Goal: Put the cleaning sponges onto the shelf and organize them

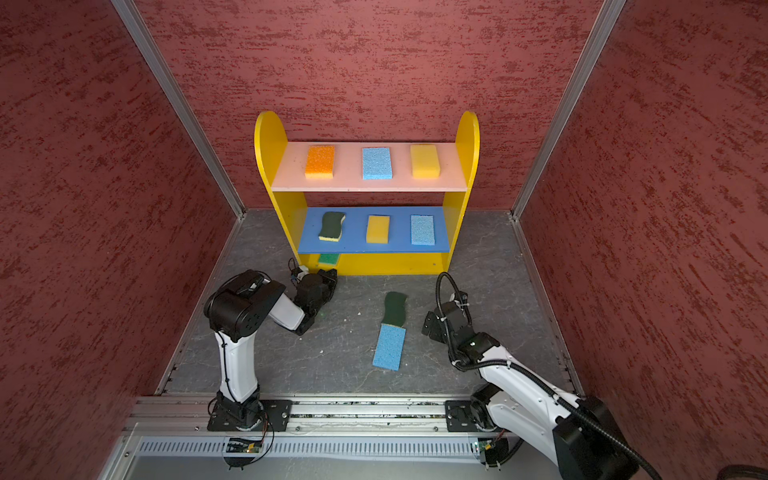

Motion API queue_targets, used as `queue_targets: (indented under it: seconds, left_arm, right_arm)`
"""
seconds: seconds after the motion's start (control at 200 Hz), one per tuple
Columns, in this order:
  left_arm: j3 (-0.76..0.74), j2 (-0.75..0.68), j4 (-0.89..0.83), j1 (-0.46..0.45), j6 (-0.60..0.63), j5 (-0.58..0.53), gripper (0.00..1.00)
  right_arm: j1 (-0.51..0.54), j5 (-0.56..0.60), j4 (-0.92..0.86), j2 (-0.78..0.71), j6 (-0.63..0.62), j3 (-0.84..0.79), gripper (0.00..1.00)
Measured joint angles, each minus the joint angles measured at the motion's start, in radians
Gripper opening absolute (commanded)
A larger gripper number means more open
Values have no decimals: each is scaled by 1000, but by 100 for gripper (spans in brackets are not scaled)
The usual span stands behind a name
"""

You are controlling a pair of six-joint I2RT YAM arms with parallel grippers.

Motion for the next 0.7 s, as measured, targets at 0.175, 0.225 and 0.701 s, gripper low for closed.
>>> queue_targets:
  seconds: [0.175, 0.225, 0.701]
  left_arm:
    - [2, -21, -55, 24, 3, 23, 0]
    - [7, -20, -61, 30, 3, 32, 0]
    - [44, 11, -53, 32, -12, 24, 0]
  right_arm:
    - [0, 0, 0, -1, 0, 0, 95]
    - [0, 0, 0, -3, 0, 0, 95]
    - [0, 2, -1, -12, 0, -6, 95]
